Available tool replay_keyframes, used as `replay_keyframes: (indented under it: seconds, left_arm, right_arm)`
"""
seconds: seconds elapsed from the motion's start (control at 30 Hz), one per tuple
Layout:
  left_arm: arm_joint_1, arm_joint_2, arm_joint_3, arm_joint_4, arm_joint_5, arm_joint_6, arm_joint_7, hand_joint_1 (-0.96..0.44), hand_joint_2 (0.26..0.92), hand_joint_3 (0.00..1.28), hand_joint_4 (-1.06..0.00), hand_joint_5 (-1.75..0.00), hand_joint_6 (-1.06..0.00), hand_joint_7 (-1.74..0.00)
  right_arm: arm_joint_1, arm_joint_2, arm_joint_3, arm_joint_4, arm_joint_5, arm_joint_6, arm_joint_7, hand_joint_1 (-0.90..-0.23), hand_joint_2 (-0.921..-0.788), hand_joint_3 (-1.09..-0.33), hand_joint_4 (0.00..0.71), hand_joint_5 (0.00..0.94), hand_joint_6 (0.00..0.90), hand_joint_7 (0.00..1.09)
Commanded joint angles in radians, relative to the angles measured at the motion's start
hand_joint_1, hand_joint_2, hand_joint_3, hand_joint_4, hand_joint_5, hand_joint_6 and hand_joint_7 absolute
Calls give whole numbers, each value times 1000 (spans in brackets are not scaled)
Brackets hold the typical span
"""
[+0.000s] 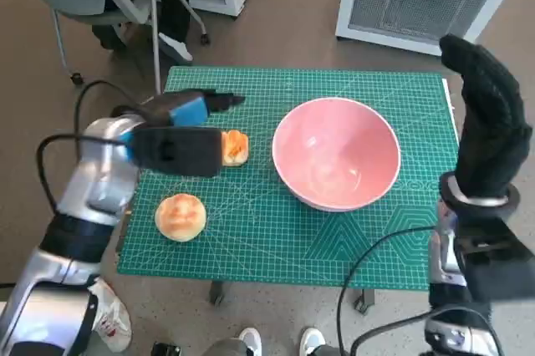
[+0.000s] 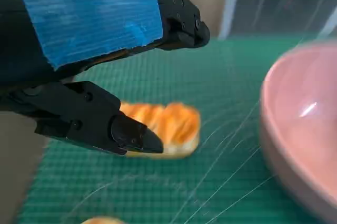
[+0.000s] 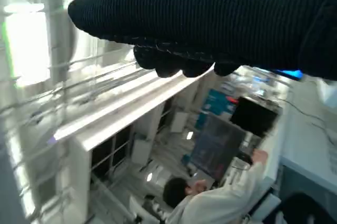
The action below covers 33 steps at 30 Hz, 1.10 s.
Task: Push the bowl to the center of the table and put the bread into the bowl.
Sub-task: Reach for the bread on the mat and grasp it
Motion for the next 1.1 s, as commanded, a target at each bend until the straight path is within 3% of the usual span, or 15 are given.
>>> replay_keyframes:
  seconds: [0.03,0.63,0.77,0.83,0.87,0.9,0.93,0.97,1.03,1.1]
  left_arm:
    - [-64,-24,-47,60,44,21,-10,37,784,0,-217,-3,-417,-26]
    - [-179,-115,-122,397,81,-50,105,-33,755,0,-173,-1,-406,-5]
    - [-193,-142,-139,479,95,-61,150,-40,756,1,-214,-18,-401,-1]
    - [-196,-154,-145,516,97,-66,171,-39,759,2,-314,-68,-399,-3]
    - [-198,-159,-146,531,97,-68,180,-29,755,10,-289,-492,-405,-4]
    - [-199,-167,-148,554,96,-69,190,-26,755,12,-264,-671,-406,-4]
    - [-201,-172,-150,573,96,-72,198,-7,755,14,-280,-1058,-412,-5]
    - [-202,-179,-153,593,96,-73,206,5,754,16,-291,-1306,-416,-5]
    - [-205,-188,-158,623,98,-77,219,24,757,17,-345,-1521,-424,-8]
    - [-206,-195,-167,650,102,-82,229,39,761,19,-382,-1631,-433,-10]
  right_arm:
    - [55,-2,21,-70,2,33,20,-426,-921,-505,439,9,184,622]
    - [89,15,25,-122,-20,75,1,-423,-921,-503,443,8,174,640]
    - [92,20,26,-121,-20,78,1,-426,-921,-502,443,7,172,643]
    - [93,22,26,-121,-20,80,1,-425,-921,-502,444,7,171,645]
    - [93,23,27,-121,-21,80,0,-424,-921,-502,444,7,170,646]
    - [94,24,27,-122,-20,82,1,-424,-921,-502,444,7,170,646]
    - [94,25,27,-123,-21,83,1,-422,-921,-502,444,7,169,647]
    - [95,25,27,-123,-21,83,1,-421,-921,-503,444,7,168,649]
    - [96,26,28,-123,-19,84,2,-419,-921,-504,444,7,167,650]
    - [98,28,29,-125,-15,86,4,-417,-921,-505,444,7,166,652]
